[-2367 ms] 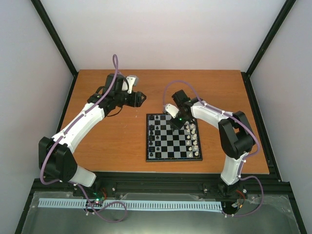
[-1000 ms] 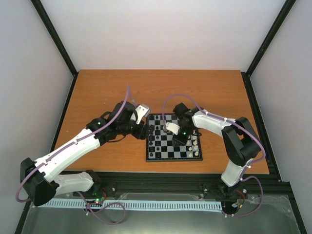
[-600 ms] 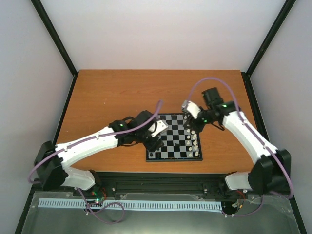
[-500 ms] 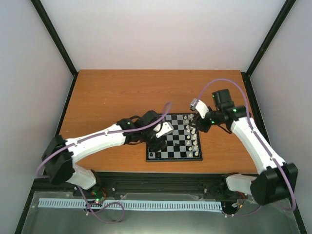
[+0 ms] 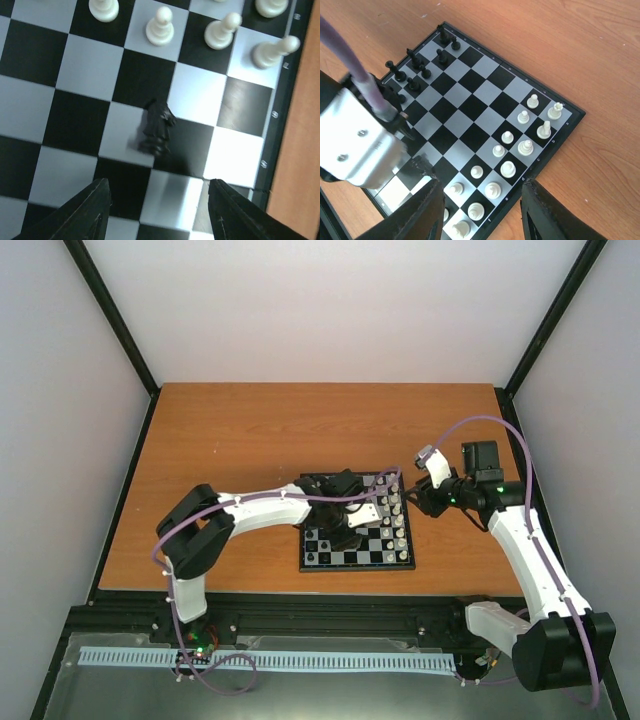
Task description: Set up the chess pieces on the board
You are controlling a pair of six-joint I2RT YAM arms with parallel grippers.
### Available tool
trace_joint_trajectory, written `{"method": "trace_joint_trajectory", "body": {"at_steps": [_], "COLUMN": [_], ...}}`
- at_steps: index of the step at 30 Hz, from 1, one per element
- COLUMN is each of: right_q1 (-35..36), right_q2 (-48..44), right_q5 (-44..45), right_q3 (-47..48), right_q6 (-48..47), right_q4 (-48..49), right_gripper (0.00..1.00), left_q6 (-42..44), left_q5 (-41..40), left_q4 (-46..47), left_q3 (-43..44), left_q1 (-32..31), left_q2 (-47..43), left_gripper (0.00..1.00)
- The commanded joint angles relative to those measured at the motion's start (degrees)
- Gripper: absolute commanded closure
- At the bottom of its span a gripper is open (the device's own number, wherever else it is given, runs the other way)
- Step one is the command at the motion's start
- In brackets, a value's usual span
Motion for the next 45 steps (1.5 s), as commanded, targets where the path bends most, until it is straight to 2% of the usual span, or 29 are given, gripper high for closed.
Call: {"method": "trace_joint_trajectory", "body": {"at_steps": [1, 9, 34, 40, 45], "right_q1": [-0.6, -0.6, -0.6, -0.6, -1.0], "right_q2": [0.1, 2.0, 4.4, 4.6, 6.1], "right_q5": [0.1, 0.2, -0.6, -0.9, -1.0], "right_q3": [-0.4, -0.4, -0.2, 0.2, 3.8], "right_q6": [1.2, 0.8, -0.1, 0.7, 3.1], "right_q4": [2.4, 2.2, 1.0, 1.1, 1.5], "right_gripper": [0.58, 0.57, 0.57, 0.57, 0.57], "left_q6": [3.5, 5.8, 9.1, 6.4, -0.2], "left_q5": [-1.4, -1.3, -0.7, -0.5, -2.1], "left_q4": [3.6, 6.6, 2.7, 3.7, 10.0], "left_q3": [3.9, 4.1, 4.1, 2.7, -1.6], "left_q1": [-0.5, -0.6, -2.4, -2.5, -2.4], "left_q2": [3.4, 5.4, 7.8, 4.9, -4.3], "left_gripper": [0.44, 0.5, 0.82, 0.88, 0.9]}}
